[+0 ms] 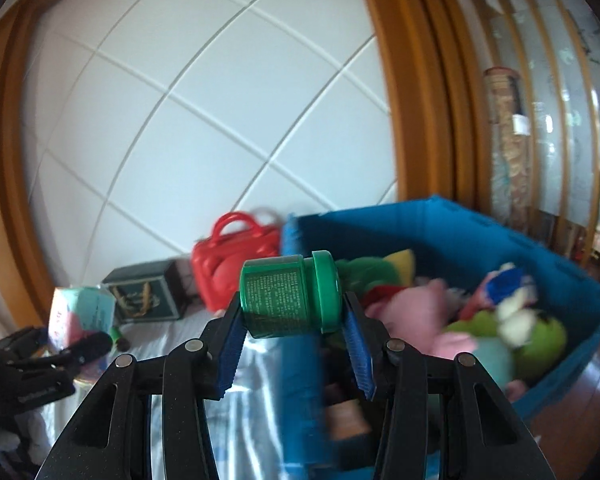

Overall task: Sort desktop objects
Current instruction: 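Carry the Kotex pack and green jar over the blue bin, then open both grippers to drop the pack and jar into the bin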

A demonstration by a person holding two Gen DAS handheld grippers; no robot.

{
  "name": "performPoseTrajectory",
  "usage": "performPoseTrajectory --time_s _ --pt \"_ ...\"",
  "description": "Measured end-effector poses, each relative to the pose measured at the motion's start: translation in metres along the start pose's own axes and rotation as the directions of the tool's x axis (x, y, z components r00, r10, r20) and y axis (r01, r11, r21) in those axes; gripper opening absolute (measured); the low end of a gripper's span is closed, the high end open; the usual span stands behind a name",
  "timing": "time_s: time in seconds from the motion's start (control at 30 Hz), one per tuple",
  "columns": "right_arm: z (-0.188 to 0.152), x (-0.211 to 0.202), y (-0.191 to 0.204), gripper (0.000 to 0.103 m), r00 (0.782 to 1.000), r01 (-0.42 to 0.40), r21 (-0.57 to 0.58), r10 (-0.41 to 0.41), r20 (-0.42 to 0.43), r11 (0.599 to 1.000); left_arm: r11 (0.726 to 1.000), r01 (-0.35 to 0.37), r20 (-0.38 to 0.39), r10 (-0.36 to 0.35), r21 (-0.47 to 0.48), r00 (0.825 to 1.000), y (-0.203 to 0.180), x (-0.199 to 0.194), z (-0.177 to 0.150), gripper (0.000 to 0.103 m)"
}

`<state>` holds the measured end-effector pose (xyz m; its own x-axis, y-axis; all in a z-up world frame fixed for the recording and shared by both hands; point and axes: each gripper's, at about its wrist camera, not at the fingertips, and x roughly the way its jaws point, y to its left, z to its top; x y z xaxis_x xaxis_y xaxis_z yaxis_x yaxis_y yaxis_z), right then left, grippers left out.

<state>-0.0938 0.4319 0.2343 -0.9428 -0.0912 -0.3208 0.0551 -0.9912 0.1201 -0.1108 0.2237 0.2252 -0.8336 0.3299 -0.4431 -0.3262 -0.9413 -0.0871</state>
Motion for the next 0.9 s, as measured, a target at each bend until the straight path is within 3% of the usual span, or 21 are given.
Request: performPoseTrajectory --time_s 0.17,0.37,0.63,0.77,0.9 --pt "0.018 0.0 -0.064 0.046 0.999 0.046 0.002 -0.046 0.002 0.999 0.996 0.075 -0.009 -0.074 0.057 0.997 -0.089 0.04 0.032 0.072" --pt "0.036 0.029 -0.121 0.046 0.997 0.077 -0.039 -0.078 -0.026 0.996 0.994 0.033 -0.059 -0.027 0.101 0.998 -0.162 0.101 0.055 0.072" --pt "0.042 0.074 -0.166 0.046 0.991 0.083 -0.063 -0.089 -0.103 0.995 0.992 -0.044 -0.132 0.06 0.118 0.989 -0.193 0.156 0.062 0.072" --pt "0.035 0.089 -0.171 0.046 0.984 0.065 -0.063 -0.075 -0.162 0.996 0.991 -0.059 -0.153 0.077 0.118 0.985 -0.194 0.163 0.06 0.072" --pt "0.036 0.09 -0.171 0.044 0.981 0.089 -0.074 -0.1 -0.167 0.993 0.993 -0.076 -0.167 0.09 0.085 0.982 -0.189 0.164 0.06 0.073"
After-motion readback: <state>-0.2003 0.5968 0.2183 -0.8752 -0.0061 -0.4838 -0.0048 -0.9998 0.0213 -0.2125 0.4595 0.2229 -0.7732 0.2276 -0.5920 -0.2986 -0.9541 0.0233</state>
